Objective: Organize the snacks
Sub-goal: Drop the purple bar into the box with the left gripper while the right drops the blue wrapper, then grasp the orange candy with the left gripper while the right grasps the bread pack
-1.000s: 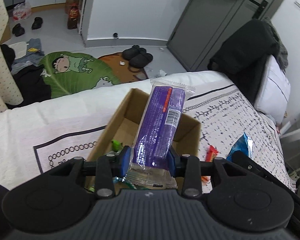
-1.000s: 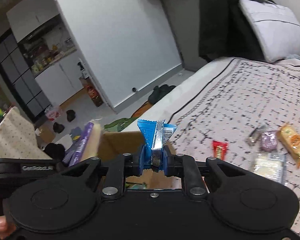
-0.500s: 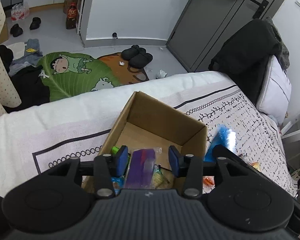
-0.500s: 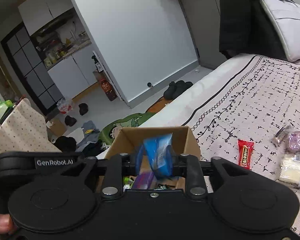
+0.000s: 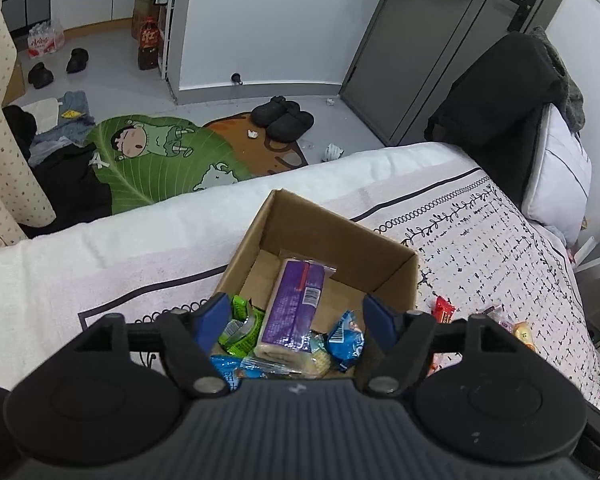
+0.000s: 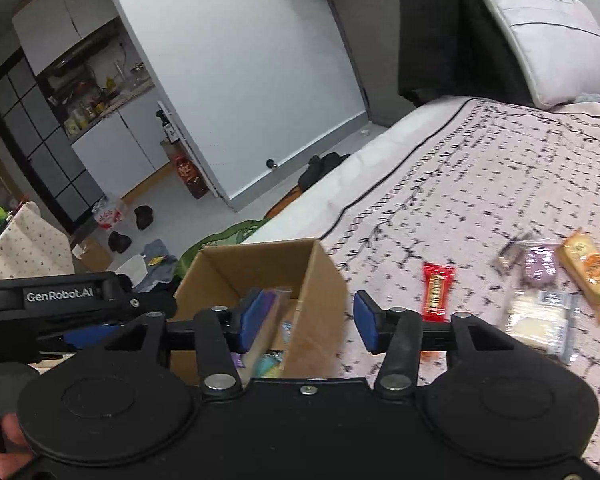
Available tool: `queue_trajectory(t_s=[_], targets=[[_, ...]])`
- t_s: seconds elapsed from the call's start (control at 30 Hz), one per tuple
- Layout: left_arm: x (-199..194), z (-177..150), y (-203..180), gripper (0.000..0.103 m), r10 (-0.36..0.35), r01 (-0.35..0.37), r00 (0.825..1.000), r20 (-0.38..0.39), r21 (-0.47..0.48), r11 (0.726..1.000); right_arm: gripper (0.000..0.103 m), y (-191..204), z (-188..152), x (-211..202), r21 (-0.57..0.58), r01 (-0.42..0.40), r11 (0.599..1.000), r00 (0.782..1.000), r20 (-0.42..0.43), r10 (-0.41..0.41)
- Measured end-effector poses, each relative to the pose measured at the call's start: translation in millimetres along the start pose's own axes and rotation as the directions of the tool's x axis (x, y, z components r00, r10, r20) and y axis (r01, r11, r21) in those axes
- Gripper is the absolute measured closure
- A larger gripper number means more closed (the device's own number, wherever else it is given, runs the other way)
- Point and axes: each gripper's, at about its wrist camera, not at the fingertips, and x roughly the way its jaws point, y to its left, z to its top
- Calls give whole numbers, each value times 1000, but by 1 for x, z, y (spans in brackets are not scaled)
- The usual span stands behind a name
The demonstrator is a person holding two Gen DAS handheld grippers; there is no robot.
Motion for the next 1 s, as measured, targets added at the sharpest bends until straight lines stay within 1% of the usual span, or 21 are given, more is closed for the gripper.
queue_trajectory(t_s=[0.1, 0.17, 0.23, 0.37, 0.63, 0.83, 1.0], targets=[[-3, -1, -6, 27, -4, 4, 1000, -1, 11, 1000, 47, -10, 0, -8, 10, 15, 1000, 1000, 5, -15], [-4, -3, -11, 27, -7, 7, 1000, 0, 22, 1000, 46, -17, 1, -13, 20, 25, 999, 1000, 7, -25], [-5, -5, -17, 27, -12, 12, 1000, -2, 33, 999, 41, -24, 1, -19, 31, 34, 999, 999, 16, -34], [-8, -10, -33, 27, -26, 26, 1000, -4, 62, 998, 36, -39, 3, -30, 48, 47, 998, 998, 30, -48], [-12, -21, -64, 27, -55, 56, 998, -4, 102, 993, 23, -66, 3, -46, 74, 72, 995, 996, 53, -76], [-13, -30, -89, 26, -69, 68, 998, -3, 136, 988, 22, -95, 2, -57, 119, 91, 989, 993, 61, -99], [-11, -36, -108, 26, -103, 104, 995, -14, 157, 982, 22, -117, -1, -63, 154, 110, 982, 991, 58, -120]])
